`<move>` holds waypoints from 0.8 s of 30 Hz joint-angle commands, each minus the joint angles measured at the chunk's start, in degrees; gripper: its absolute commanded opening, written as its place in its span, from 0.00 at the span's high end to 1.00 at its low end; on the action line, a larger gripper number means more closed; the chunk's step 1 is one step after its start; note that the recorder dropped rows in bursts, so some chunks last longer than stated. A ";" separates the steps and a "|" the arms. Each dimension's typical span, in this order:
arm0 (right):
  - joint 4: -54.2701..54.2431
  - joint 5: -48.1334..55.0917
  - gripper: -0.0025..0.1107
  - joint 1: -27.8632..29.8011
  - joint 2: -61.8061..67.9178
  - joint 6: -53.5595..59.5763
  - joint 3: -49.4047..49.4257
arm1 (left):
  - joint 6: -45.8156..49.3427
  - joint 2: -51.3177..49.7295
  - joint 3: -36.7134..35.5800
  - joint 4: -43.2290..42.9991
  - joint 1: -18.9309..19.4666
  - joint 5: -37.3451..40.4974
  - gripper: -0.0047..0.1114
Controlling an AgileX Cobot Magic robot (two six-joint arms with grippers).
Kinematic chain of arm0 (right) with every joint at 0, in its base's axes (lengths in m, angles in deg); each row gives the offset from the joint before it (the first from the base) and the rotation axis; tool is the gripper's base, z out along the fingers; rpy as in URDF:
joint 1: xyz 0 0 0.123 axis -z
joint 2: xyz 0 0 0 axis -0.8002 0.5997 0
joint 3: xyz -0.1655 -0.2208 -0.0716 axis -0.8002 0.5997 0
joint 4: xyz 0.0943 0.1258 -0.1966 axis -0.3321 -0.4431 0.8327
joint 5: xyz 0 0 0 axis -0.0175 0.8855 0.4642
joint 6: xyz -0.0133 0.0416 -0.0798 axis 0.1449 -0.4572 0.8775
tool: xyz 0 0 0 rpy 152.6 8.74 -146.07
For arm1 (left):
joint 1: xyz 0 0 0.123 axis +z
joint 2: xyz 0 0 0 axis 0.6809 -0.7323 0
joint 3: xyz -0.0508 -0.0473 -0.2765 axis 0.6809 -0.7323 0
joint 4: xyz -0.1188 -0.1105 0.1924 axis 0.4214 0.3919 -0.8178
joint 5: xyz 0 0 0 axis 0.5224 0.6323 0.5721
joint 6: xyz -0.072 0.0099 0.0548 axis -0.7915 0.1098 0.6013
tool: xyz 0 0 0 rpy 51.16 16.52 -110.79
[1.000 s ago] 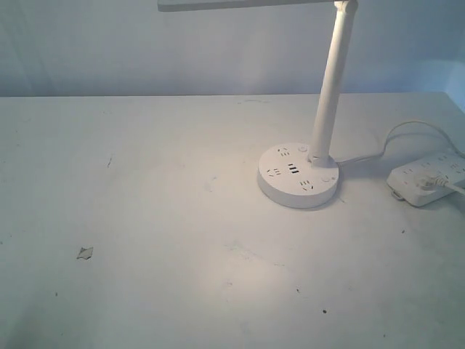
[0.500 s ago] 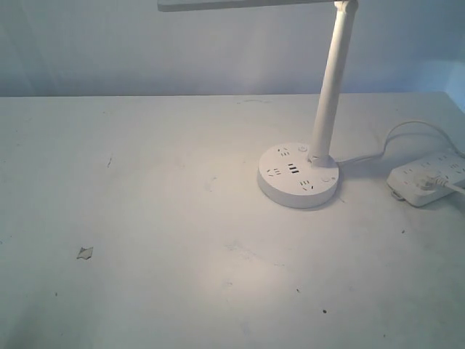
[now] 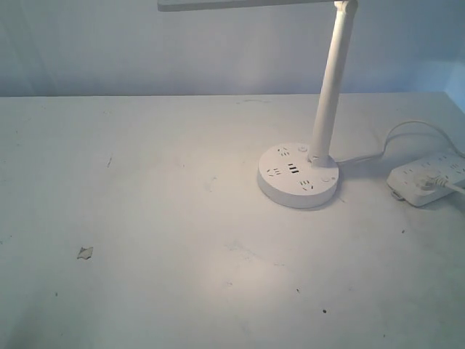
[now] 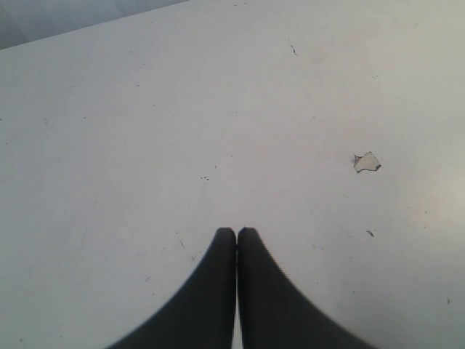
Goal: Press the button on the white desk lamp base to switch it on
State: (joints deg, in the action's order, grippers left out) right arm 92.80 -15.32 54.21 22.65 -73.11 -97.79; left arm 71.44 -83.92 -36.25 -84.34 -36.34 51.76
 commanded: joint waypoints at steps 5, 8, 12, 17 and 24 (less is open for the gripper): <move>-0.19 2.91 0.98 5.62 -0.32 5.47 2.95 | -0.06 0.22 -0.19 0.07 0.03 0.04 0.96; -0.68 2.84 0.98 5.71 -0.32 5.47 5.03 | -0.06 0.22 -0.19 0.07 0.03 0.04 0.96; -2.82 4.16 0.98 5.71 -0.32 5.47 8.08 | -0.06 0.22 -0.19 0.07 0.03 0.04 0.96; -2.98 8.60 0.98 5.71 -0.32 5.47 10.29 | -0.06 0.22 -0.19 0.07 0.03 0.04 0.96; -6.90 14.03 0.98 5.71 -0.32 5.47 10.75 | -0.06 0.22 -0.19 0.07 0.03 0.04 0.96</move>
State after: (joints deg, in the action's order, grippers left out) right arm 86.48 -1.74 59.55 22.56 -68.26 -87.63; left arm 71.44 -83.92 -36.25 -84.34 -36.34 51.76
